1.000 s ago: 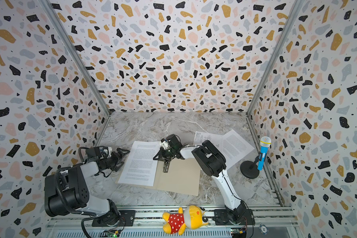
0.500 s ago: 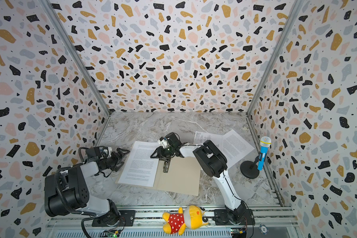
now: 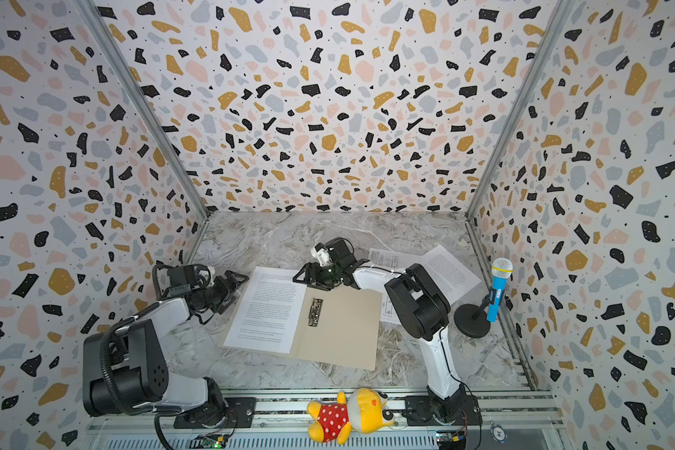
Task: Put the files into the folder
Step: 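Move both grippers to the metal clip on the folder and grasp it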
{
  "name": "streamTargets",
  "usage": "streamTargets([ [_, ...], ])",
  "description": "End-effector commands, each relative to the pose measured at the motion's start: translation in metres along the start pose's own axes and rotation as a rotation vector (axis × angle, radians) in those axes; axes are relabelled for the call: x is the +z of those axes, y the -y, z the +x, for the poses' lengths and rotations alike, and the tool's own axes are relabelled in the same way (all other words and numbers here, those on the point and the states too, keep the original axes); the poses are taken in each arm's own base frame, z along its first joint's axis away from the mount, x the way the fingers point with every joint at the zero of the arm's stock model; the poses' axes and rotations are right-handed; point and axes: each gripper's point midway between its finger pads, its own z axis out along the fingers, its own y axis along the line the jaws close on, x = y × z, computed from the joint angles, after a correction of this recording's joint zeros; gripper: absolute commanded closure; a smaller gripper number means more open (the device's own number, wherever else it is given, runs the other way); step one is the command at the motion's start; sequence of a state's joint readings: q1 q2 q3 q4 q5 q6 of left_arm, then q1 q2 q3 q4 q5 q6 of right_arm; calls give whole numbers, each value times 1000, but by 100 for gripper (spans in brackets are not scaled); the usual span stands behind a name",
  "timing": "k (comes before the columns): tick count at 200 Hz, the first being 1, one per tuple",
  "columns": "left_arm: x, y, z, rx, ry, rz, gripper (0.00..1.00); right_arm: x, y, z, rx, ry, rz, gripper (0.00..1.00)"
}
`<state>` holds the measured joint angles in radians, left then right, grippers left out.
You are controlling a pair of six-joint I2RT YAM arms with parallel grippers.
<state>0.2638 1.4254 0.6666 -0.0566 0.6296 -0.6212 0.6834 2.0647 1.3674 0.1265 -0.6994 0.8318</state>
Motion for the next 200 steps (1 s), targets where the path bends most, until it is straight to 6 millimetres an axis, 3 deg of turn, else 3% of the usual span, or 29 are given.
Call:
streamTargets([
  [1,9,35,5,94,-16,23,15,-22,-3,0,-15,42,35,29],
  [39,57,102,55,296,-186,83,37,-55,15,8,8,90,91,46],
  [65,91,126,86,379,-288,107,55,-76,24,16,25,111,107,55],
  [85,108,128,101,399,-353,113,66,-88,28,23,32,122,117,60],
  [104,115,129,116,428,-396,112,68,-99,33,28,52,142,126,62],
  [171,119,115,166,500,-522,106,77,-113,49,37,92,161,160,61],
  [200,119,108,174,508,-534,86,80,-114,51,37,98,161,164,61],
])
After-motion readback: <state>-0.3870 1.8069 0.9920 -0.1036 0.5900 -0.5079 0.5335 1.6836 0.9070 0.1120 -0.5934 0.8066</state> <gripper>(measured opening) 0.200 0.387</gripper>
